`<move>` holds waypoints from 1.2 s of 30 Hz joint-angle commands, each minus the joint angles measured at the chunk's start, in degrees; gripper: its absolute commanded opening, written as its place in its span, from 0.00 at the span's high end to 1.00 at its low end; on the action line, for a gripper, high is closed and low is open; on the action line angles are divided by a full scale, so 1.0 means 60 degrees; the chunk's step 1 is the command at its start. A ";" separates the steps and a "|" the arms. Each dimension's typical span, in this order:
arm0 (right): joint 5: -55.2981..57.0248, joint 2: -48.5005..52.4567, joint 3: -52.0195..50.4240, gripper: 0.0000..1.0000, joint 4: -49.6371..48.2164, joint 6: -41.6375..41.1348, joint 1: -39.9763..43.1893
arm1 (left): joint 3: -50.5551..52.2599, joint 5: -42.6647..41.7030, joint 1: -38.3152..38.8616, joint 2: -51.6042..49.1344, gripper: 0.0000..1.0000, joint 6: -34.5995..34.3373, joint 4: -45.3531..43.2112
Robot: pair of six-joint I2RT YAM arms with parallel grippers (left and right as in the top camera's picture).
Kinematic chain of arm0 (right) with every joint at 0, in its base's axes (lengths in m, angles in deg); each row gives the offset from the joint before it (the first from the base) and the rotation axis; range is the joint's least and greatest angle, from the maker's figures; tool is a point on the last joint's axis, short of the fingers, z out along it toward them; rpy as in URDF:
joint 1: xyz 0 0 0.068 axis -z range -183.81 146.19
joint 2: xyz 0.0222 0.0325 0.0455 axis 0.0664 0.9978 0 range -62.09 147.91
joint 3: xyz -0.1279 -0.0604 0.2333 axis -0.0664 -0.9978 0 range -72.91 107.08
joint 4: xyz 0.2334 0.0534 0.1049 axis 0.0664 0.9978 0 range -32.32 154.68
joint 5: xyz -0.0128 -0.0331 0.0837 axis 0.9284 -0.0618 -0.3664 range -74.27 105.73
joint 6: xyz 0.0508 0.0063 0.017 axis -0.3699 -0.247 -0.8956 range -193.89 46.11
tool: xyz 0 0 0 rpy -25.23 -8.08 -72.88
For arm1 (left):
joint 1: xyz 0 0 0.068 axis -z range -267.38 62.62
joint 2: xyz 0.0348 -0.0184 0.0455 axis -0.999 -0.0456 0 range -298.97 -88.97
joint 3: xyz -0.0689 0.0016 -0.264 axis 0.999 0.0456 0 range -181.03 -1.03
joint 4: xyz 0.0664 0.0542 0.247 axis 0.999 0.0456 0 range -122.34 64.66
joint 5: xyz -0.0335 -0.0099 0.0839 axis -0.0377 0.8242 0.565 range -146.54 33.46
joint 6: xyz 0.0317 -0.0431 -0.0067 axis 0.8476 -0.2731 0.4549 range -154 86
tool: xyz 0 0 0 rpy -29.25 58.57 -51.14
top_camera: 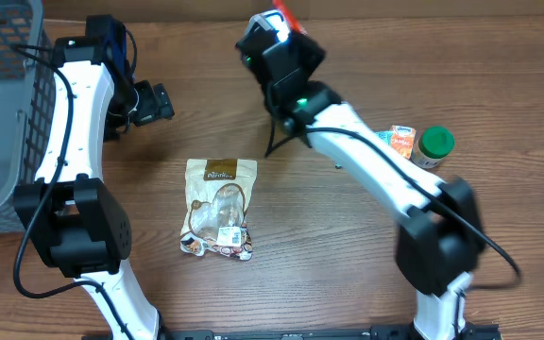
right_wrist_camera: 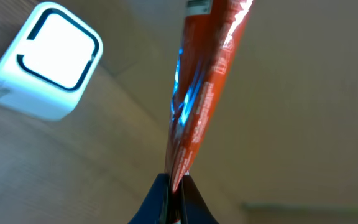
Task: Scan the item barcode
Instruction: 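Hold the red sticks in front of the scanner window, then move the red sticks right and set them beside the wipes pack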
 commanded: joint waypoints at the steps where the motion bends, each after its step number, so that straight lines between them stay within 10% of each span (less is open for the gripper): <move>1: -0.1064 -0.0772 0.0138 0.96 0.1494 -0.3275 0.0127 | 0.0044 0.0058 -0.0018 -0.0022 0.00 0.0211 0.0000; 14: -0.6579 -0.0860 -0.0474 0.96 0.7355 -0.7621 0.1694 | 0.0044 0.0058 -0.0018 -0.0022 0.00 0.0211 0.0000; 36: -0.6579 -0.0860 -0.3850 0.96 0.5530 -0.7614 0.3952 | 0.0044 0.0058 -0.0018 -0.0022 0.00 0.0211 0.0000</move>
